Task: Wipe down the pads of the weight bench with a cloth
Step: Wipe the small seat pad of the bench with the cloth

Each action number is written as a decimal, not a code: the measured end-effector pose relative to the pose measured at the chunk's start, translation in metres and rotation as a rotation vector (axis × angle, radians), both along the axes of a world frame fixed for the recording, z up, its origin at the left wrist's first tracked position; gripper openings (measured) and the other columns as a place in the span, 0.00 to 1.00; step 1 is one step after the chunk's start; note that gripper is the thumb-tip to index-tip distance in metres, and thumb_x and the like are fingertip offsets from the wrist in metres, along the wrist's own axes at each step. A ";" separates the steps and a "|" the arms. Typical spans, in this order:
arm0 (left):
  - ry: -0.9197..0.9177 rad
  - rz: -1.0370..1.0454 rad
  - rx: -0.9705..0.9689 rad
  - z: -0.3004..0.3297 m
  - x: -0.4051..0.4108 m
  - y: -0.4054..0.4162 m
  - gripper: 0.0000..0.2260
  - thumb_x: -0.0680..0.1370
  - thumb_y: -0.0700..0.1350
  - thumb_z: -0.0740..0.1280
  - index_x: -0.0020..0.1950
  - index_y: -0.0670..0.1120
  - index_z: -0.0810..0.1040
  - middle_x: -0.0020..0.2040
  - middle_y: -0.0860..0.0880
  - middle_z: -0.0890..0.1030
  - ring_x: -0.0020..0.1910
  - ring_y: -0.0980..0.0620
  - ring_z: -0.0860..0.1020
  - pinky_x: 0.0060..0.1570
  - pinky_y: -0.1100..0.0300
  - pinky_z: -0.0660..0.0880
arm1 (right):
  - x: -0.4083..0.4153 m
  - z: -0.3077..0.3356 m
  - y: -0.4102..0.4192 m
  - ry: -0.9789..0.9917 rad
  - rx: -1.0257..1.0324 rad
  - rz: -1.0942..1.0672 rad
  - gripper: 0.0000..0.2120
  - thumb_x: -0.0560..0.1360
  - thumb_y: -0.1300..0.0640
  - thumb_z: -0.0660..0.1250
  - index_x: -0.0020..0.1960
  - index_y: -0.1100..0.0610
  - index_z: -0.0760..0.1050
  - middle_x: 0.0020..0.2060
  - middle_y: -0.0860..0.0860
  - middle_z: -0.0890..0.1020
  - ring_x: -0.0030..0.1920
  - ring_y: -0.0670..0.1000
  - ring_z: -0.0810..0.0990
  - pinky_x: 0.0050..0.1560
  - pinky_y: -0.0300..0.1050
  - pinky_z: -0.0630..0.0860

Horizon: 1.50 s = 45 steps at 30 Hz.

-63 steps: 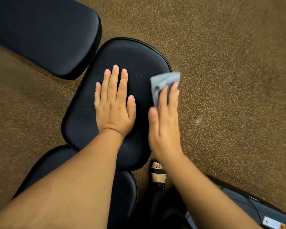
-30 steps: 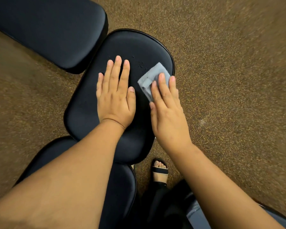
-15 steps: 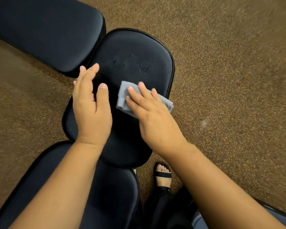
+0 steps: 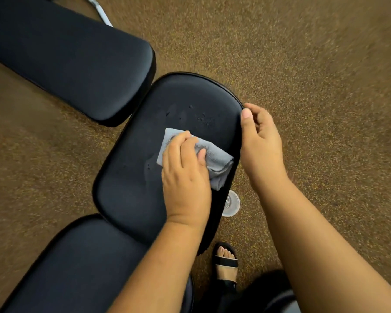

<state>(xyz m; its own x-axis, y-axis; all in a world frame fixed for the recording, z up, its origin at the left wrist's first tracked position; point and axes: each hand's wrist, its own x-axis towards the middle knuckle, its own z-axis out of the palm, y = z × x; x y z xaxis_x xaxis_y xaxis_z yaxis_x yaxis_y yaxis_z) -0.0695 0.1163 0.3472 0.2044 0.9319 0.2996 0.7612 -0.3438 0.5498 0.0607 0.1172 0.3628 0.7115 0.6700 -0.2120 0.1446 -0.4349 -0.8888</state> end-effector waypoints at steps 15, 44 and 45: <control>0.031 0.119 -0.206 0.019 0.021 0.000 0.20 0.82 0.46 0.58 0.70 0.38 0.71 0.73 0.40 0.67 0.72 0.42 0.67 0.68 0.53 0.65 | -0.004 -0.031 0.020 -0.081 0.122 -0.022 0.22 0.83 0.48 0.47 0.63 0.55 0.75 0.57 0.48 0.79 0.60 0.48 0.74 0.64 0.46 0.68; 0.259 -0.231 -0.057 0.015 0.032 0.077 0.26 0.83 0.47 0.49 0.78 0.37 0.52 0.80 0.39 0.51 0.79 0.42 0.47 0.77 0.49 0.43 | -0.002 -0.034 0.021 -0.094 0.142 -0.006 0.19 0.84 0.52 0.48 0.62 0.55 0.75 0.52 0.41 0.76 0.56 0.44 0.72 0.56 0.25 0.62; 0.274 -0.260 -0.047 0.014 0.031 0.076 0.26 0.83 0.46 0.49 0.78 0.36 0.52 0.79 0.39 0.51 0.79 0.42 0.47 0.77 0.48 0.44 | -0.002 -0.034 0.020 -0.086 0.144 -0.009 0.19 0.84 0.52 0.48 0.62 0.54 0.75 0.51 0.40 0.75 0.56 0.43 0.71 0.56 0.25 0.62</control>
<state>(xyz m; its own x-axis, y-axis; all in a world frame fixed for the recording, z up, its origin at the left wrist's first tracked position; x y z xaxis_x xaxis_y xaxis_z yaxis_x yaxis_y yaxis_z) -0.0382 0.1922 0.3610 0.5028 0.8496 0.1593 0.7729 -0.5244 0.3573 0.0585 0.1376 0.3289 0.7288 0.6827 -0.0519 0.2201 -0.3054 -0.9265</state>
